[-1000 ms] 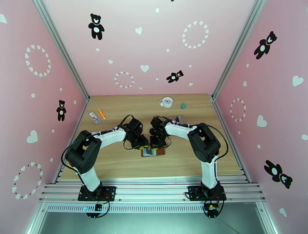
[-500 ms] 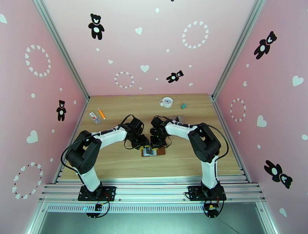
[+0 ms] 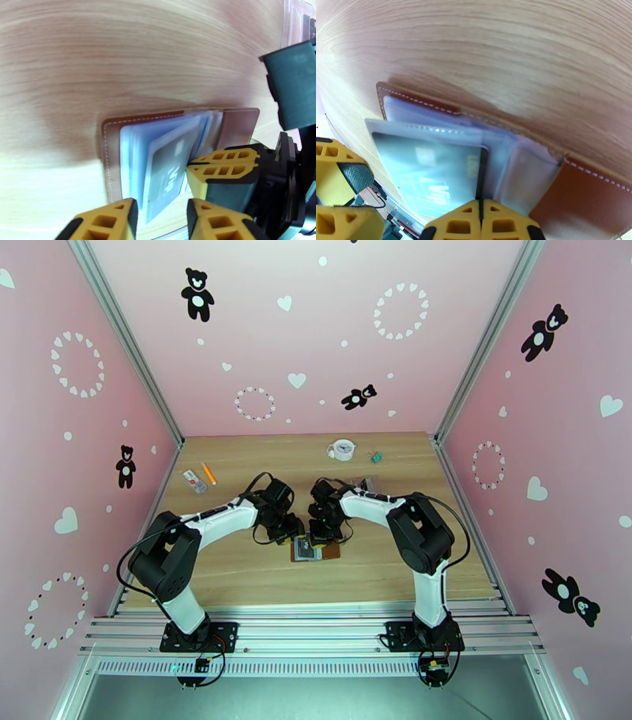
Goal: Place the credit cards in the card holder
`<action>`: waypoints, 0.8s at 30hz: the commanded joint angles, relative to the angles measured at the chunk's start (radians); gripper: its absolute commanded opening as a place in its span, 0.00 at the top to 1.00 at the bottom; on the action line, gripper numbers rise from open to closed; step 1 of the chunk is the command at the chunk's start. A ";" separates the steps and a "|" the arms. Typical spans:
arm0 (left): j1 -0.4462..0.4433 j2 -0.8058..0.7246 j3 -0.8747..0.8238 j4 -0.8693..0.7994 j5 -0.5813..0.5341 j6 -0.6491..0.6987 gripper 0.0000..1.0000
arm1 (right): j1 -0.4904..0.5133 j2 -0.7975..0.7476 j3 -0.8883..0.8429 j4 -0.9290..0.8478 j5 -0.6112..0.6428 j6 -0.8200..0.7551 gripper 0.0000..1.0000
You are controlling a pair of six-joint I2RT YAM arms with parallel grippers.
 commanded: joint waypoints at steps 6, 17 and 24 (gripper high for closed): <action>-0.020 0.028 -0.014 0.064 0.052 -0.022 0.65 | -0.003 -0.025 -0.027 -0.012 0.018 -0.005 1.00; -0.026 0.035 -0.034 0.035 0.012 -0.006 0.63 | -0.003 -0.033 -0.045 0.004 0.018 0.004 1.00; -0.039 0.044 -0.043 0.048 0.013 -0.009 0.64 | -0.003 -0.031 -0.049 0.011 0.012 0.009 1.00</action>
